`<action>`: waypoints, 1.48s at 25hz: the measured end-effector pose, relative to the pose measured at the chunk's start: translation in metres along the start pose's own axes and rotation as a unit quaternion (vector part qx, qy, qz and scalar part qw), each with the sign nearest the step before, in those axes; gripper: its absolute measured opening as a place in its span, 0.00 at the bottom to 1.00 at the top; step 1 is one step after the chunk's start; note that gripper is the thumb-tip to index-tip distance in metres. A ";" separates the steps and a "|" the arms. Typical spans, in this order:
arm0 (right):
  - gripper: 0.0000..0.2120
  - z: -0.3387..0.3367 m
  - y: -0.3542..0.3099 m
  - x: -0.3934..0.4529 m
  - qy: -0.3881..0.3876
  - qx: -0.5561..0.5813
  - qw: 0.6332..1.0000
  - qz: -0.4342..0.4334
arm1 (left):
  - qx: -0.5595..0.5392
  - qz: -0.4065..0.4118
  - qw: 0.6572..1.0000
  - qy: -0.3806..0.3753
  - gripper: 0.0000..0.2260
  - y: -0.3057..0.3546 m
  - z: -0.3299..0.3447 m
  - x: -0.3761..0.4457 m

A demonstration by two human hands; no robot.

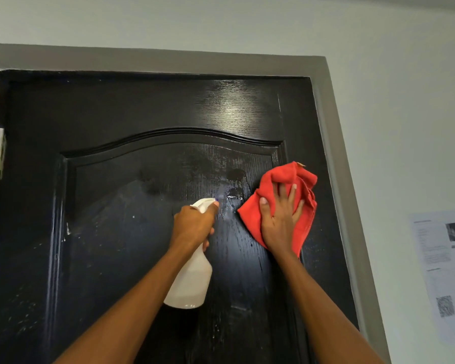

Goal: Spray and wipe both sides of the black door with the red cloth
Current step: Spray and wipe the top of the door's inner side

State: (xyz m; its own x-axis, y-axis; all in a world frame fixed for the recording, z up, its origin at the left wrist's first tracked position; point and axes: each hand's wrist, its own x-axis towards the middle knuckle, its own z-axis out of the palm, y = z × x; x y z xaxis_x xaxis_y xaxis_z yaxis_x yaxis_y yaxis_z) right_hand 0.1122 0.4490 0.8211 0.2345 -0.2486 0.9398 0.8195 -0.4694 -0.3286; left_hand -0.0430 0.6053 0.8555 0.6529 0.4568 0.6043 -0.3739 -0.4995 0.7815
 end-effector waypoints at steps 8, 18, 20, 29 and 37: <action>0.27 0.009 0.001 -0.001 -0.011 -0.097 0.995 -0.021 | 0.039 -0.043 0.998 0.003 0.22 -0.011 -0.033 -0.012; 0.31 -0.010 0.005 -0.028 0.012 0.101 0.993 0.058 | 0.031 -0.052 0.998 0.031 0.22 -0.030 -0.040 -0.030; 0.32 -0.003 0.003 -0.040 0.008 0.069 0.997 0.032 | 0.039 -0.050 0.996 0.066 0.23 -0.033 -0.046 -0.030; 0.26 0.098 -0.093 -0.118 -0.145 -0.157 0.946 -0.242 | 0.060 -0.028 0.979 0.194 0.21 -0.055 -0.120 -0.042; 0.28 0.038 -0.027 0.007 -0.084 -0.222 0.955 -0.177 | 0.018 -0.025 0.987 0.157 0.20 -0.060 -0.111 -0.048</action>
State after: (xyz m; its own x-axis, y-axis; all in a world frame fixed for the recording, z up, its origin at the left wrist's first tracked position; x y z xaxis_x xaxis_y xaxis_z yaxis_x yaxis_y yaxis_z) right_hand 0.1113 0.4921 0.8406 0.0943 0.1149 0.9889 0.5691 -0.8212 0.0412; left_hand -0.1247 0.6948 0.7974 0.4311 0.6846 0.5878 -0.3194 -0.4935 0.8090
